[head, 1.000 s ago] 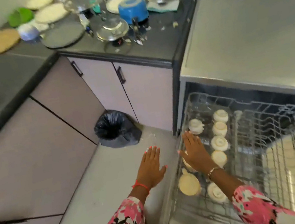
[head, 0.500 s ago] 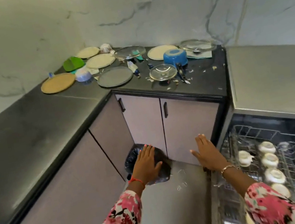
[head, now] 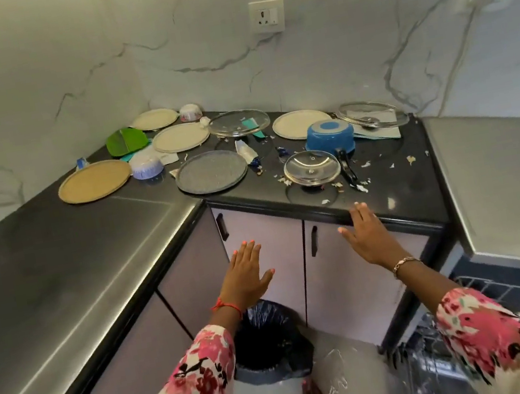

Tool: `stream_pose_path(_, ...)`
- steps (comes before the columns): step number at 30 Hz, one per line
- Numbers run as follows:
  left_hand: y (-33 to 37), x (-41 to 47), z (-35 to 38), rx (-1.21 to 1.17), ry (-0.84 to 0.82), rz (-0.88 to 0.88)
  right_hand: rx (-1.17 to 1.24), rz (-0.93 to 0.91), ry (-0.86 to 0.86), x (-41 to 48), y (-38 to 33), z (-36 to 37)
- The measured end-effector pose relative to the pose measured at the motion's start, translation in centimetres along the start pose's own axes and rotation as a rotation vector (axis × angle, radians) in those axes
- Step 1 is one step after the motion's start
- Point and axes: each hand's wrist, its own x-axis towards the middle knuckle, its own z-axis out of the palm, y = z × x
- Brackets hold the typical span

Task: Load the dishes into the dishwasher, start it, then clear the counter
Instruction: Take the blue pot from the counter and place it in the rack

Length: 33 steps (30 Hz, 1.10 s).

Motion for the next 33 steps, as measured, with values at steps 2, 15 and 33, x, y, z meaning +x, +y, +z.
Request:
stream_pose_path(2,-0.6,3.7,-0.5,0.008,0.002,0.008,0.031,0.016,0.058,4.0,0.7,-0.3)
stream_pose_path(15,-2.0,24.4,-1.5,-0.038,-0.034,0.002,0.016,0.231,0.057,23.3,6.3,-2.4)
stream_pose_path(33,-2.9,28.2,1.1,-0.004,0.129,0.026,0.236,0.481,-0.029,28.6,8.3,-1.1)
